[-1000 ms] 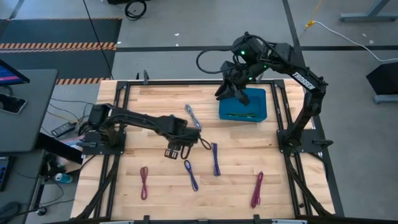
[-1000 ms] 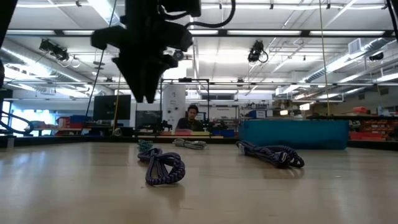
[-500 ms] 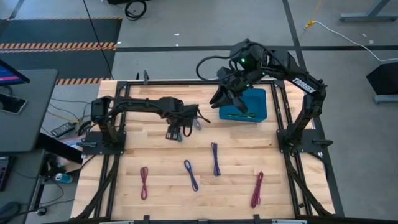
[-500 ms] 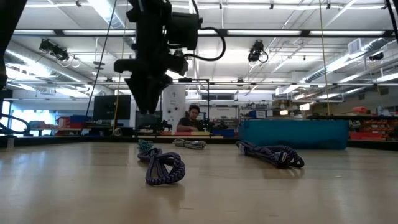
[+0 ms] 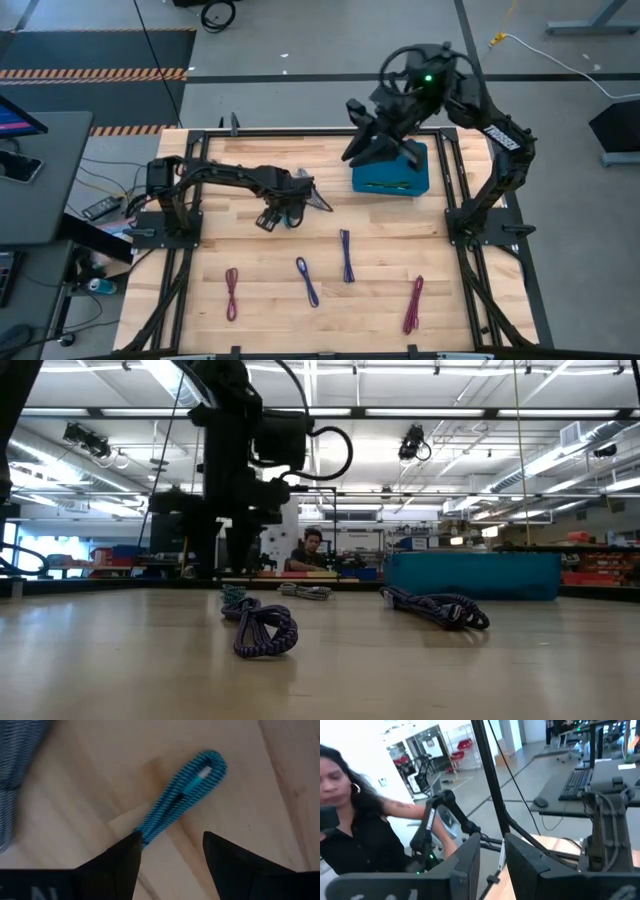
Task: Pick and place USB-C Cables
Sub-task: Put the black blue charger cable into the blue bin
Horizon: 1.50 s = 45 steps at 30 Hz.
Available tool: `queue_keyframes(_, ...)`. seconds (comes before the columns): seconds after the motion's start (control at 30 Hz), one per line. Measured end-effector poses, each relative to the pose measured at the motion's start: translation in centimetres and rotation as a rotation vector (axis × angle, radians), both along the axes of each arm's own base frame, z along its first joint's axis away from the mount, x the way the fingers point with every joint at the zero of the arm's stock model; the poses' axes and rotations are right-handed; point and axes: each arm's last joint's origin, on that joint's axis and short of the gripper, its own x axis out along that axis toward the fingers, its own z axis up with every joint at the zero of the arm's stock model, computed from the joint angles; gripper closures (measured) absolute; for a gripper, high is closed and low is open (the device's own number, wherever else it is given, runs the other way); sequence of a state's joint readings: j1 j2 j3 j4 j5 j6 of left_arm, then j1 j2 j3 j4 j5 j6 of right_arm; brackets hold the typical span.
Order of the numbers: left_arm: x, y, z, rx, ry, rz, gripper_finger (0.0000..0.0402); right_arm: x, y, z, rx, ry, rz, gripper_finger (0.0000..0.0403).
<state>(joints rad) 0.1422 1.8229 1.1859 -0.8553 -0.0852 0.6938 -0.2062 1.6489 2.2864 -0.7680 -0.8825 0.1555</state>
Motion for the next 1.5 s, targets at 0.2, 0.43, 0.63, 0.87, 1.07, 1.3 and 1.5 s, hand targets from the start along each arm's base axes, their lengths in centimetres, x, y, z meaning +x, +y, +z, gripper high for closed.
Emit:
queue_keyframes(0.2,-0.1,0.0,-2.0,0.020,-0.071,-0.046,0.0183,-1.2,0.5,0.9,-0.001,-0.039,0.007,0.0307)
queue_keyframes(0.43,1.1,0.3,-1.9,0.083,-0.191,-0.041,0.0182,-1.6,0.7,1.1,0.014,-0.035,0.008,0.0307)
queue_keyframes(0.63,1.1,1.0,-2.3,0.084,-0.176,-0.019,0.0201,-1.6,0.8,1.3,0.036,-0.032,0.006,0.0307)
queue_keyframes(0.87,0.9,1.3,-3.4,0.004,-0.131,0.047,0.0272,-1.6,0.8,1.4,0.046,-0.028,0.003,0.0307)
queue_keyframes(1.07,0.8,1.2,-3.0,-0.008,-0.149,0.163,0.0373,-1.6,0.8,1.4,0.045,-0.030,0.004,0.0307)
queue_keyframes(1.3,2.0,1.6,-0.8,-0.033,-0.166,0.362,0.0381,-1.6,0.8,1.3,0.042,-0.027,0.014,0.0321)
queue_keyframes(1.5,3.7,1.1,4.8,0.001,-0.251,0.404,0.0381,-1.6,0.8,1.3,0.040,-0.027,0.028,0.0334)
